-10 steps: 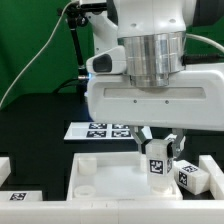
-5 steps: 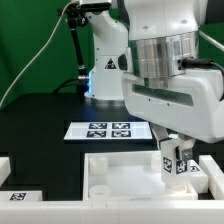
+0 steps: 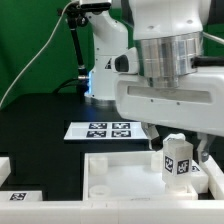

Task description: Assemble one leg

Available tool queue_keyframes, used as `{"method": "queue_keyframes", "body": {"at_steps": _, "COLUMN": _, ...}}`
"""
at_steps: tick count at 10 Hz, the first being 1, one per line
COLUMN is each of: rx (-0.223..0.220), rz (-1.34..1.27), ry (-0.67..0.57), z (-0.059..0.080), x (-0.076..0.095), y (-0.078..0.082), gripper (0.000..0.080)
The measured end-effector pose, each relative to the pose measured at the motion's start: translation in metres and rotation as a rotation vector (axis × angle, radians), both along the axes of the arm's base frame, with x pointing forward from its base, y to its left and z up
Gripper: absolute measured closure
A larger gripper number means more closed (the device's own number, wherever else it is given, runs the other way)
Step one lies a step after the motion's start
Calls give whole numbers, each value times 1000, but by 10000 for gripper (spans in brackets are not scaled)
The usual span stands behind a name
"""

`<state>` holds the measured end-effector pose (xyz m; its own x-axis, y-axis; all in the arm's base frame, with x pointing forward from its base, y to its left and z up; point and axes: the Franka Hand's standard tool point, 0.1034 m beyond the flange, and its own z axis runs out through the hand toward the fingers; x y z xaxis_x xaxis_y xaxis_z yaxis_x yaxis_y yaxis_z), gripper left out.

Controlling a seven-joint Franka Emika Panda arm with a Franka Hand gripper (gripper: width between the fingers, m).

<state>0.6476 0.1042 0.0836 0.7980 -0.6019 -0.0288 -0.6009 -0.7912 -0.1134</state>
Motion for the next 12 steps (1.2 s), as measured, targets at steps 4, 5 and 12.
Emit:
{"method": "queue_keyframes", "body": {"at_steps": 4, "rx": -31, "rz": 369, "ry": -37, "z": 0, "x": 0, "y": -2, "gripper": 151}}
{"method": "queue_keyframes", "body": {"at_steps": 5, "rx": -45, "rz": 481, "ry": -46, "z": 0, "x": 0, "y": -2, "gripper": 151}}
{"method": "queue_keyframes", "body": {"at_steps": 12, "rx": -106, "rz": 1009, "ry": -75, "z": 2, "x": 1, "y": 1, "gripper": 434}}
